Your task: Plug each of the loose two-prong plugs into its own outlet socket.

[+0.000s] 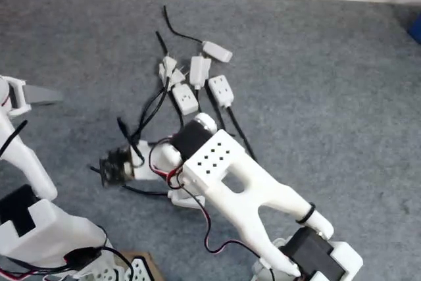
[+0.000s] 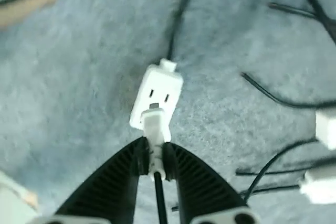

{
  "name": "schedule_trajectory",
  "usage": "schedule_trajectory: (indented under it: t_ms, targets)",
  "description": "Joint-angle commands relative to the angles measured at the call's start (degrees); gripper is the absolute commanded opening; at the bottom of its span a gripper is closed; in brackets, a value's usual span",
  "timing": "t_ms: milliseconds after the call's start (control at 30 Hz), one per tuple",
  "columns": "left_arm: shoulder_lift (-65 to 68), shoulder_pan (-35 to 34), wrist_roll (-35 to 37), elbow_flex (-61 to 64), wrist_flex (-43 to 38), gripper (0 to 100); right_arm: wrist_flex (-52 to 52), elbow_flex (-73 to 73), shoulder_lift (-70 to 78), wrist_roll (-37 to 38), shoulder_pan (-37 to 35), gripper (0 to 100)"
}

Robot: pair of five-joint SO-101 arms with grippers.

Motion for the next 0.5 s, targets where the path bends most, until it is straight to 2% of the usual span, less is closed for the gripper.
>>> schedule_trajectory:
  t_ms: [0,300,333,367,467]
  targets:
    - [-0.4,-0.48,-1.58,-2.59,2.29,47,1.27,-0.48,-0.48,8.62,-1.63,0.8]
    - [-0.4,-0.48,-1.58,-2.59,2.37,47,-0.4,-0.04,-0.48,13.01,-3.56,0.8]
    - [-0.4,-0.31,-1.58,-2.51,2.37,47,-0.66,-0.22,-0.48,11.43,-3.56,0.8]
    - [-0.4,-0.22,-1.58,-2.33,2.37,47,-0.75,-0.4,-0.48,6.77,-3.56,0.8]
    - [-0.4,-0.48,-1.49,-2.33,2.37,47,-3.38,-0.4,-0.57,-11.16,-3.21,0.8]
